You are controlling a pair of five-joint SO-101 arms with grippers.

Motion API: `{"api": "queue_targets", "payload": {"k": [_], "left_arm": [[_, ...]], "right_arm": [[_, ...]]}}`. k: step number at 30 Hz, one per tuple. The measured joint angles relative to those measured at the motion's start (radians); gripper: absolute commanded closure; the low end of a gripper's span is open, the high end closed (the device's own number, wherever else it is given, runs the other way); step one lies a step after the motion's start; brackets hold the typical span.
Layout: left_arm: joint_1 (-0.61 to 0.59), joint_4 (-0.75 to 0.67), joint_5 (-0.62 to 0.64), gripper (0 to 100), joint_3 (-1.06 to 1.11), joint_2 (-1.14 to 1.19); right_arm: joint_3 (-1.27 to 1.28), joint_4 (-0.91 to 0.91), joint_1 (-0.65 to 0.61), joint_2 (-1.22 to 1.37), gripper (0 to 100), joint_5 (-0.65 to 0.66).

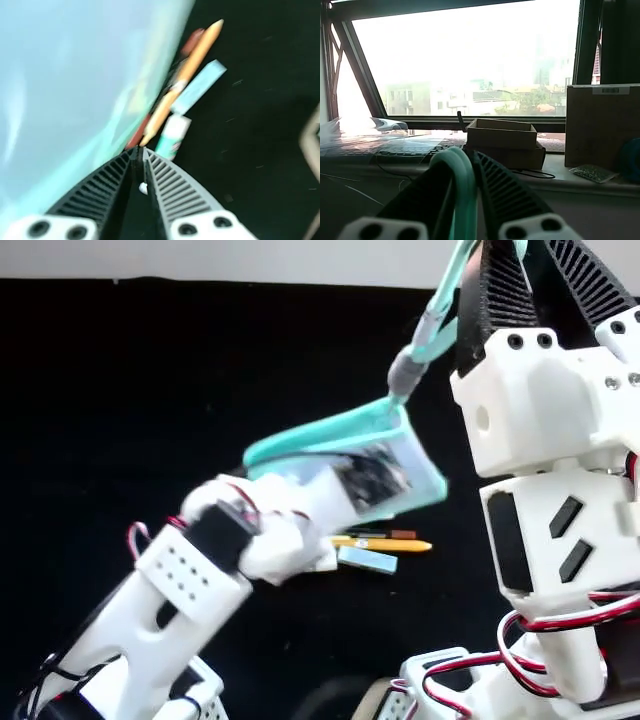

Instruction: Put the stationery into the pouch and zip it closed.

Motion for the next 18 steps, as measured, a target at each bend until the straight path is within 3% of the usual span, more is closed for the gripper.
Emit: {"api": "queue_targets", "payload": {"k": [4,9,18], "left_arm": [[-0.081,-0.049,-0.044,99,0.035,0.0],[-0.12,-0.215,-0.048,99,0.097,0.005],[0.012,-0.486,-0.048,99,0.21,0.009]], "right_arm": [[0.0,0.002,-0.002,0.0,98.9,0.0],[0.0,0.048,-0.002,0.0,98.9,0.0],[0.0,0.068,-0.044,0.002,98.9,0.0]]}}
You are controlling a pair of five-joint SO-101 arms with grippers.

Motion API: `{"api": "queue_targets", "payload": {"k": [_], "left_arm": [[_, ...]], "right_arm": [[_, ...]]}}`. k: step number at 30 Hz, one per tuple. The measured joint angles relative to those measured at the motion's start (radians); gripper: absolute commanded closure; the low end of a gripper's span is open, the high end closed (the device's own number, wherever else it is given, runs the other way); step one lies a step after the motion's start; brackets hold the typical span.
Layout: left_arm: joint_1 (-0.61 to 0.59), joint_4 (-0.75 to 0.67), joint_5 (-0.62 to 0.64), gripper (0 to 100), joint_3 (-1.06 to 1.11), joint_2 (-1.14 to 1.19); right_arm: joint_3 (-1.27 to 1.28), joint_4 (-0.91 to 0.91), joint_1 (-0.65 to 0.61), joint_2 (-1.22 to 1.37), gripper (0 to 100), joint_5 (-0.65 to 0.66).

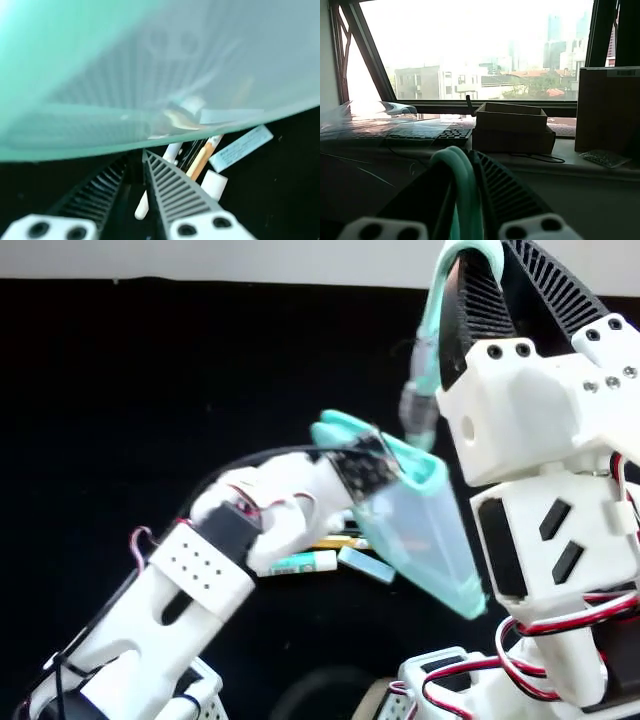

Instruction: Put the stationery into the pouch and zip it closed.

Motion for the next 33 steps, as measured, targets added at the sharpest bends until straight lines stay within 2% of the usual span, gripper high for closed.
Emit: {"api": "queue_targets", "payload": {"k": [5,9,12,21,26,33], "left_arm": [[0.025,-0.14,-0.003,99,0.014,0.0],[-0.015,-0.169,-0.003,99,0.014,0.029],[-0.043,-0.19,-0.002,99,0.014,0.104],[-0.043,-0.439,-0.003,99,0.002,0.393],[-0.061,-0.443,-0.002,99,-0.061,0.474],[-0.175,-0.443,-0.003,99,-0.064,0.514]], "right_arm": [[0.0,0.0,-0.041,0.0,98.9,0.0],[0.0,0.0,-0.058,0.0,98.9,0.0],[0.0,0.002,-0.064,0.0,98.9,0.0],[0.0,0.002,-0.097,0.0,98.9,0.0],[0.0,0.002,-0.097,0.0,98.9,0.0],[0.0,0.002,-0.097,0.0,98.9,0.0]]}}
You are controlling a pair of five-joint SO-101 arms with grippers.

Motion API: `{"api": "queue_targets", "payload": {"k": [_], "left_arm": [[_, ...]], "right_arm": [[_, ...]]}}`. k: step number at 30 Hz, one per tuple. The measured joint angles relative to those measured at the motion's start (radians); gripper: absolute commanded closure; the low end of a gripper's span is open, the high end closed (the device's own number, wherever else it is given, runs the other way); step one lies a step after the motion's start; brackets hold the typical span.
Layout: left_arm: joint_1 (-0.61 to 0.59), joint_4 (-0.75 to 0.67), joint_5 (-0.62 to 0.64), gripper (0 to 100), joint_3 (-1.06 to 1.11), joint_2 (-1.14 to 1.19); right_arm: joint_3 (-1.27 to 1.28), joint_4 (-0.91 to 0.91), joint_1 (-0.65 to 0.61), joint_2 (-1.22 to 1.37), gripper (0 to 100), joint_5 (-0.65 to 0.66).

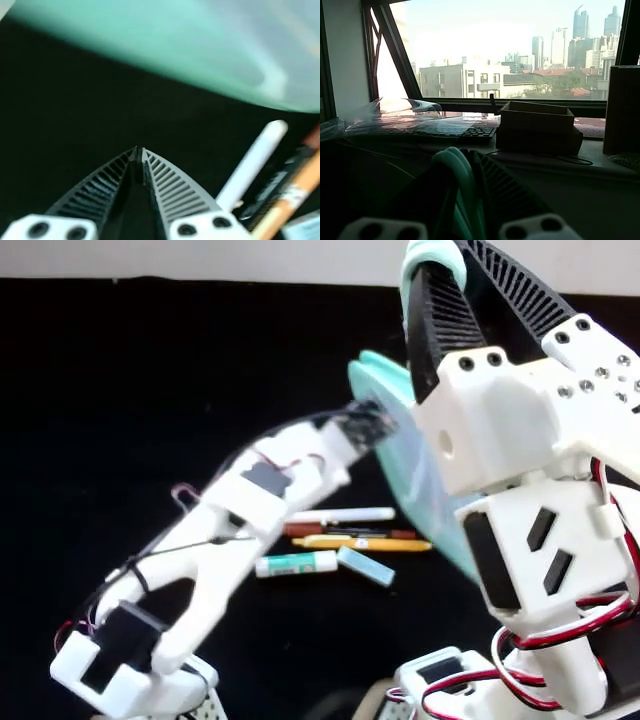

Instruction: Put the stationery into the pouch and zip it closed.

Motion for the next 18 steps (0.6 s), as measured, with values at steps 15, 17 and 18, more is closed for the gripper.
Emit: {"api": "queue_targets", "payload": {"k": [15,17,18], "left_arm": [[-0.031,0.0,0.002,99,-0.002,0.048],[-0.026,0.0,0.002,99,-0.002,0.055],[-0.025,0.0,0.002,99,-0.002,0.06]], "right_arm": [[0.0,0.0,-0.002,0.0,98.9,0.0],[0.0,0.025,-0.002,0.0,98.9,0.0],[0.0,0.044,-0.002,-0.002,98.9,0.0]]}}
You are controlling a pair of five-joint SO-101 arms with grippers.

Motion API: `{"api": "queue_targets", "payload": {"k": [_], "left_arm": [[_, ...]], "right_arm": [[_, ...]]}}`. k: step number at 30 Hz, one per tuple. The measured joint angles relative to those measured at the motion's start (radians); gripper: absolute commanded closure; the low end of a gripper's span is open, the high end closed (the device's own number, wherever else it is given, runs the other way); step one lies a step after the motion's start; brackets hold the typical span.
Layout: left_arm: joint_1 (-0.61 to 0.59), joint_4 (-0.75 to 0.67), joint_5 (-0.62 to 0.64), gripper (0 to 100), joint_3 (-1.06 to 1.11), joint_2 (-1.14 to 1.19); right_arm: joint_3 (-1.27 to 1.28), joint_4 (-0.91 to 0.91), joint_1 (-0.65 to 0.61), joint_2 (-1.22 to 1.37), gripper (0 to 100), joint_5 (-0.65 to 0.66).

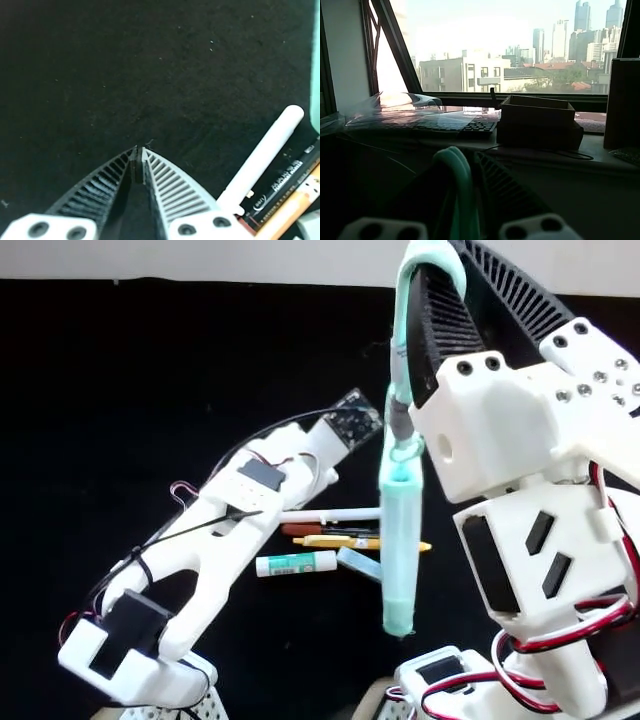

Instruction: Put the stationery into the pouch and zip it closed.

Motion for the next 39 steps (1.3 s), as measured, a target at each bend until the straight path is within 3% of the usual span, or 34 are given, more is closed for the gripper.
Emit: {"api": "queue_targets", "payload": {"k": [5,11,19,26,34,39], "left_arm": [[0.023,-0.002,0.0,99,0.0,0.003],[0.146,-0.002,0.0,99,0.0,0.003],[0.149,-0.002,0.0,99,0.0,0.003],[0.044,-0.002,0.0,99,-0.014,0.003],[-0.189,0.005,0.0,99,-0.143,0.003],[-0.313,0.147,-0.002,97,-0.259,-0.029]], "right_arm": [[-0.002,0.114,-0.008,0.0,98.9,0.0],[-0.002,0.216,-0.058,0.0,98.9,0.0],[-0.002,0.331,-0.061,0.0,98.9,0.0],[-0.002,0.381,-0.063,0.0,99.1,0.0],[-0.002,0.381,-0.063,0.0,99.1,0.0],[-0.002,0.381,-0.063,0.0,99.1,0.0]]}}
